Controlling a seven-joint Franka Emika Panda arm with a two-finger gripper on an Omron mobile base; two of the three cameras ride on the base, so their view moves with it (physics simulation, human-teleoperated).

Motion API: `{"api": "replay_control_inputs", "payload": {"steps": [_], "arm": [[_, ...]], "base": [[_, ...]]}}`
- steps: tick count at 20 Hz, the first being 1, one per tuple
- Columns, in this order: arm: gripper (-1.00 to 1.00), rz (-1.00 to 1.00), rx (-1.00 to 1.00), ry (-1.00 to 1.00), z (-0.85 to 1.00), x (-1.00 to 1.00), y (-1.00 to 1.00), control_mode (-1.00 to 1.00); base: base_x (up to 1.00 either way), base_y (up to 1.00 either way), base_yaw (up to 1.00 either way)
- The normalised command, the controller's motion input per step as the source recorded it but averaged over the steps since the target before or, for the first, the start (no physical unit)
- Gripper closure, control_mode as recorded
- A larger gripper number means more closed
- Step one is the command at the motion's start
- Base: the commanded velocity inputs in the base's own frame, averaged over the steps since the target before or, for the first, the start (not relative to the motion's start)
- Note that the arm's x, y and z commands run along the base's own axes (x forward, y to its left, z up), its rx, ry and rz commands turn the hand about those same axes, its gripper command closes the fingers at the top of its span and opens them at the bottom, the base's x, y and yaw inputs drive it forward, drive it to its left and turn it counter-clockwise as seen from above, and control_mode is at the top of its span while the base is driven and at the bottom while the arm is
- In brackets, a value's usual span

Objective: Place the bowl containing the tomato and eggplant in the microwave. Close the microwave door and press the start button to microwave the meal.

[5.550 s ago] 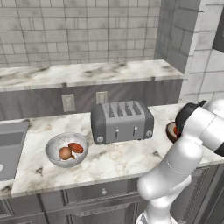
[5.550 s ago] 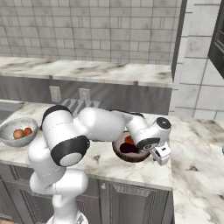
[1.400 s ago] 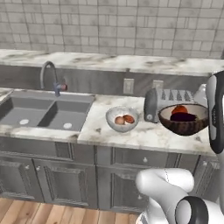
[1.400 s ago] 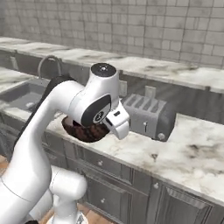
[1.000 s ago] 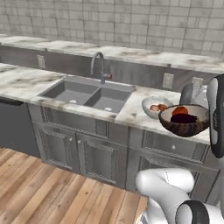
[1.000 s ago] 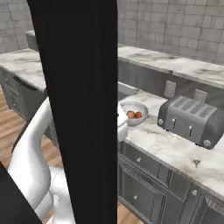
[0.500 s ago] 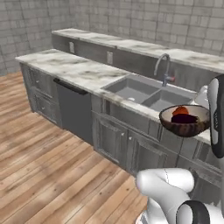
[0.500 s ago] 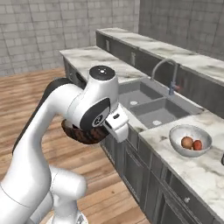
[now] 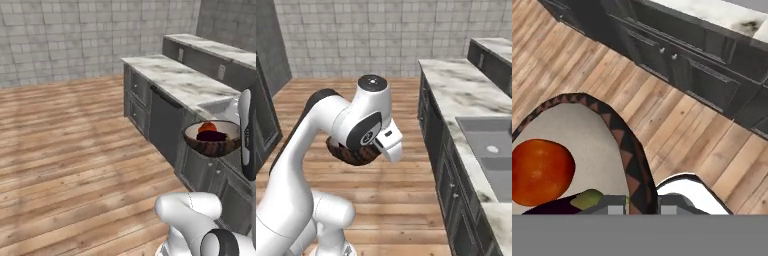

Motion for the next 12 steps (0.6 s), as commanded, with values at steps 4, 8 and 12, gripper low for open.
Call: {"api": "replay_control_inputs", "payload": {"steps": [4,8,12], "arm": [[1.00,0.00,0.00,0.00,0.00,0.00,0.00,1.00],[1.00,0.00,0.00,0.00,0.00,0.00,0.00,1.00],[1.00,0.00,0.00,0.00,0.00,0.00,0.00,1.00]], "base": [[0.21,0.24,0.78],[0.33,0.13,0.76],[0.47,0.01,0.74]]}}
